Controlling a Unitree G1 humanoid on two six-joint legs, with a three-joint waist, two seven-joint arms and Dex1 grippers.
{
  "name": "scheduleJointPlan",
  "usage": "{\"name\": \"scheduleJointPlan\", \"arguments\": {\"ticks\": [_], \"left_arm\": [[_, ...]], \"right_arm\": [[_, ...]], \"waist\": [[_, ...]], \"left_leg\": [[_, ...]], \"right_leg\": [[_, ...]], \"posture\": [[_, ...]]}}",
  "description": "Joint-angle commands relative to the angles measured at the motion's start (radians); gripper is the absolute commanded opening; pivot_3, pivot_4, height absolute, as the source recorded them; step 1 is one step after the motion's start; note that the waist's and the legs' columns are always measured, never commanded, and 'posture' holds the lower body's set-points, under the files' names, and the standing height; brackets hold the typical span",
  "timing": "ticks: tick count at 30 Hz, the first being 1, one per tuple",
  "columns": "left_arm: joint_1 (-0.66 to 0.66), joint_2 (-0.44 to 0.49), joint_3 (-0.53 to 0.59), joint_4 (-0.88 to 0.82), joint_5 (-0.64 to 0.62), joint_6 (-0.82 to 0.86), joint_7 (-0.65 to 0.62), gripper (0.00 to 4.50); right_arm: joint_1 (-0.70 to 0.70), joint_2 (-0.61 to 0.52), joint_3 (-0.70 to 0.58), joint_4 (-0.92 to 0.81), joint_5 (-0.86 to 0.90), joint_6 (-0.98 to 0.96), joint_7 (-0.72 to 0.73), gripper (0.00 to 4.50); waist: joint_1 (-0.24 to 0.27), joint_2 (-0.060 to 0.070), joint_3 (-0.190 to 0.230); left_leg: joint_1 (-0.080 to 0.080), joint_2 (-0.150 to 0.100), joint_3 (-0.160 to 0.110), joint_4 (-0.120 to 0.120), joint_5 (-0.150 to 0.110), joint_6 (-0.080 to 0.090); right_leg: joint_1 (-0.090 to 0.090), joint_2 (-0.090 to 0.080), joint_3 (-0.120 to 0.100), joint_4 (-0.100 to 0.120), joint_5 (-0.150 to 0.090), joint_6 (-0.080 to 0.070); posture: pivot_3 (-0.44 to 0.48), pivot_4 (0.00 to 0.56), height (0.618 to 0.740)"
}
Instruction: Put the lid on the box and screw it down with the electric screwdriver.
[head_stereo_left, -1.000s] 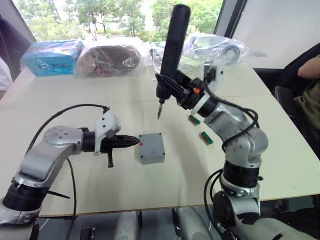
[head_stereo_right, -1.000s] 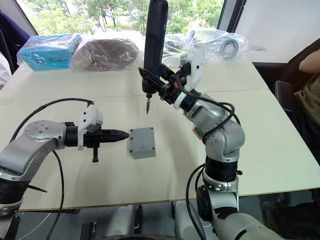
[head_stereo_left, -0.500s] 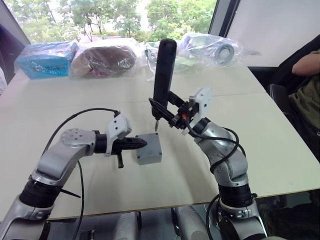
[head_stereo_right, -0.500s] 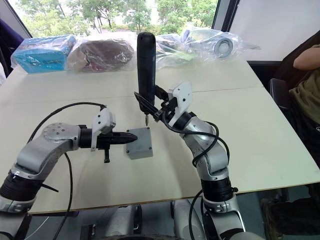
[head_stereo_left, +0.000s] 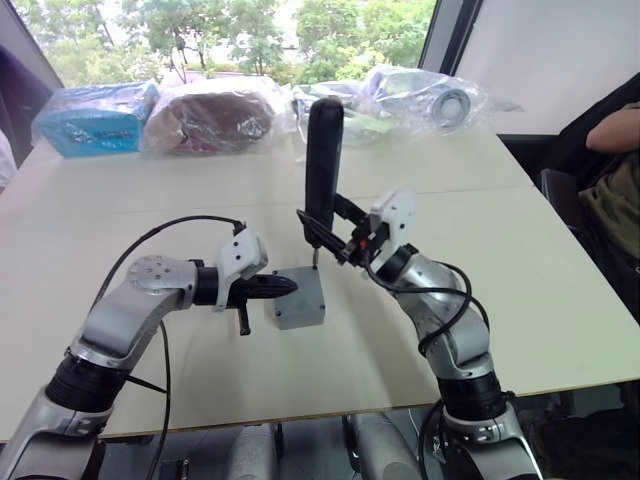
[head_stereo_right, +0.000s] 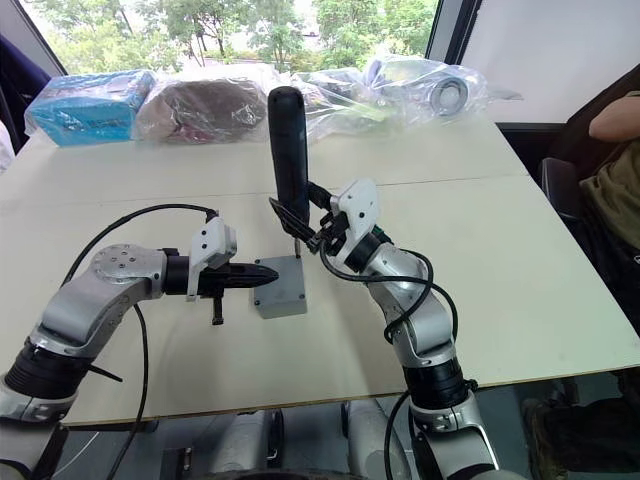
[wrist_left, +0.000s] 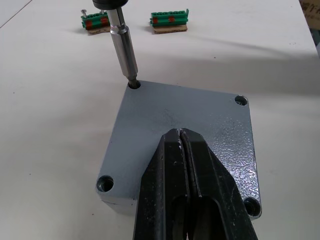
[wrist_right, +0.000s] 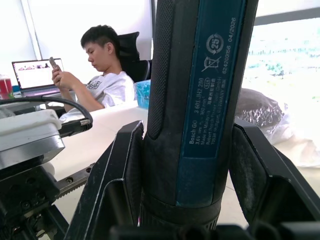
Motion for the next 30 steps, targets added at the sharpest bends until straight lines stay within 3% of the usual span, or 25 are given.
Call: {"name": "scheduleJointPlan", "arguments": {"ticks": [1,7,15,26,30], "left_arm": [[-0.001,0.008,-0.009,0.003,0.019,0.001,-0.005,0.0],[0.001,0.011,-0.011,0.002,0.021,0.003,-0.009,0.0],[0.006,0.011,-0.016,0.001,0.031,0.006,-0.011,0.0],[0.029,0.014,-0.031,0.025,0.058,-0.006,-0.01,0.0],[0.035,0.01,-0.038,0.041,0.075,-0.018,-0.011,0.0]], "right_arm": [[-0.002,-0.006,0.01,-0.018,-0.005,-0.05,0.011,1.89],[0.015,-0.03,0.042,0.024,-0.05,-0.094,0.019,1.89],[0.034,-0.067,0.085,0.054,-0.077,-0.005,0.013,1.89],[0.055,-0.089,0.146,0.1,-0.095,0.161,-0.008,1.89],[0.057,-0.085,0.149,0.114,-0.102,0.204,-0.029,1.89]], "waist": [[0.0,0.0,0.0],[0.0,0.0,0.0],[-0.001,-0.001,-0.001],[-0.001,-0.003,-0.024],[-0.002,-0.004,-0.031]], "left_leg": [[0.0,0.0,0.0,0.0,0.0,0.0],[0.001,0.0,0.0,0.0,0.0,0.0],[0.015,0.0,0.0,-0.002,0.0,0.0],[0.019,0.0,0.0,-0.002,0.0,0.0],[0.033,0.0,0.001,-0.005,-0.001,0.0]], "right_leg": [[0.0,0.0,0.0,0.0,0.0,0.0],[0.001,0.0,0.0,0.0,0.0,0.0],[0.015,0.0,0.0,-0.002,-0.003,-0.003],[0.018,0.0,0.001,-0.002,-0.004,-0.003],[0.031,0.0,0.001,-0.005,-0.01,-0.002]], "posture": [[0.0,0.15,0.74],[0.0,0.15,0.74],[0.0,0.15,0.74],[0.0,0.15,0.74],[0.0,0.15,0.74]]}}
